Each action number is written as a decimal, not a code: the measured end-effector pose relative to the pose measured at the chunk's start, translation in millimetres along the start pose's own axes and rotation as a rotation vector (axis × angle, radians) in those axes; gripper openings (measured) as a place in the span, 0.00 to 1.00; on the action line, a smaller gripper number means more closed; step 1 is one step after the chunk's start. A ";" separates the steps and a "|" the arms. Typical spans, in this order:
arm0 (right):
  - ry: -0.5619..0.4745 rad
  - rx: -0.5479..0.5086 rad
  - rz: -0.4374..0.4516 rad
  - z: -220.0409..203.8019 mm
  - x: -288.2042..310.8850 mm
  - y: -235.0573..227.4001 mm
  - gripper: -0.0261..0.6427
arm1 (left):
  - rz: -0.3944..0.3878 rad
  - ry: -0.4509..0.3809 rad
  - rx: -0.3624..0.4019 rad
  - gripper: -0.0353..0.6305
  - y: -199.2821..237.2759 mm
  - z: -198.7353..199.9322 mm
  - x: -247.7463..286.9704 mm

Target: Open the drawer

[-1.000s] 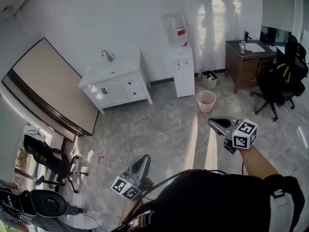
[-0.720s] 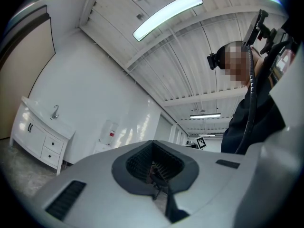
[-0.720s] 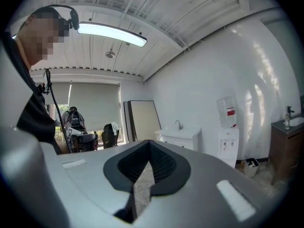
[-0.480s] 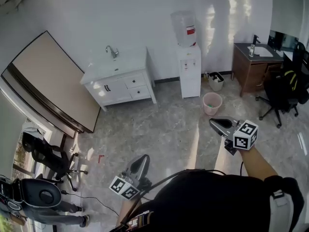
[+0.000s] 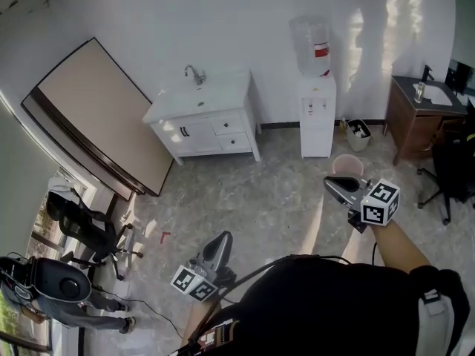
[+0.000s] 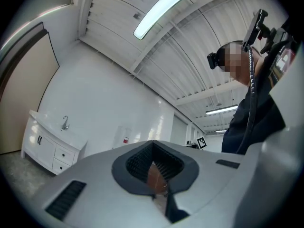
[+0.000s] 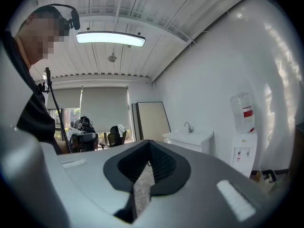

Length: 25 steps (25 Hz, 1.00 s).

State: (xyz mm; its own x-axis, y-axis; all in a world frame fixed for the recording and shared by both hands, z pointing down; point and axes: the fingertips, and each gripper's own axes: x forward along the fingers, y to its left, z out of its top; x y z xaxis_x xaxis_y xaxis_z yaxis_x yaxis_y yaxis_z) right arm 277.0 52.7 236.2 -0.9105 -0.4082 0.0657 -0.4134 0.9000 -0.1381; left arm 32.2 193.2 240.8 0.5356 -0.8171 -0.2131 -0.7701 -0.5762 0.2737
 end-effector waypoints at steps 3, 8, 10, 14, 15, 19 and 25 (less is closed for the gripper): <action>0.000 -0.001 0.028 4.7 -2.1 -36.3 0.03 | 0.019 -0.010 0.001 0.05 -1.4 -7.3 36.0; 0.003 0.022 0.057 5.4 -6.2 -89.2 0.03 | 0.038 0.004 -0.001 0.05 -4.2 -20.2 86.6; 0.006 0.037 0.058 2.1 -5.4 -108.1 0.03 | 0.044 0.007 -0.005 0.05 -2.7 -25.4 101.0; 0.014 0.057 0.069 -6.6 1.0 -126.4 0.03 | 0.056 0.028 -0.018 0.05 4.9 -37.0 116.2; 0.016 0.058 0.070 -8.6 3.3 -129.6 0.03 | 0.058 0.031 -0.020 0.05 8.8 -38.6 118.6; 0.029 0.075 0.054 -17.1 17.8 -145.8 0.03 | 0.050 0.030 -0.036 0.05 30.4 -43.4 129.4; 0.043 0.064 0.013 -13.2 64.4 -151.9 0.03 | 0.001 0.027 -0.059 0.05 84.9 -33.3 133.5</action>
State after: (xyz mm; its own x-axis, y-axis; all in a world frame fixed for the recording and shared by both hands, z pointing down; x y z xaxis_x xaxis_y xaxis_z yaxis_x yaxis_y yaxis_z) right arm 281.2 -108.2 274.4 -0.9154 -0.3884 0.1057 -0.4022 0.8929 -0.2024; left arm 49.9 34.6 266.8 0.5442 -0.8177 -0.1878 -0.7494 -0.5744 0.3292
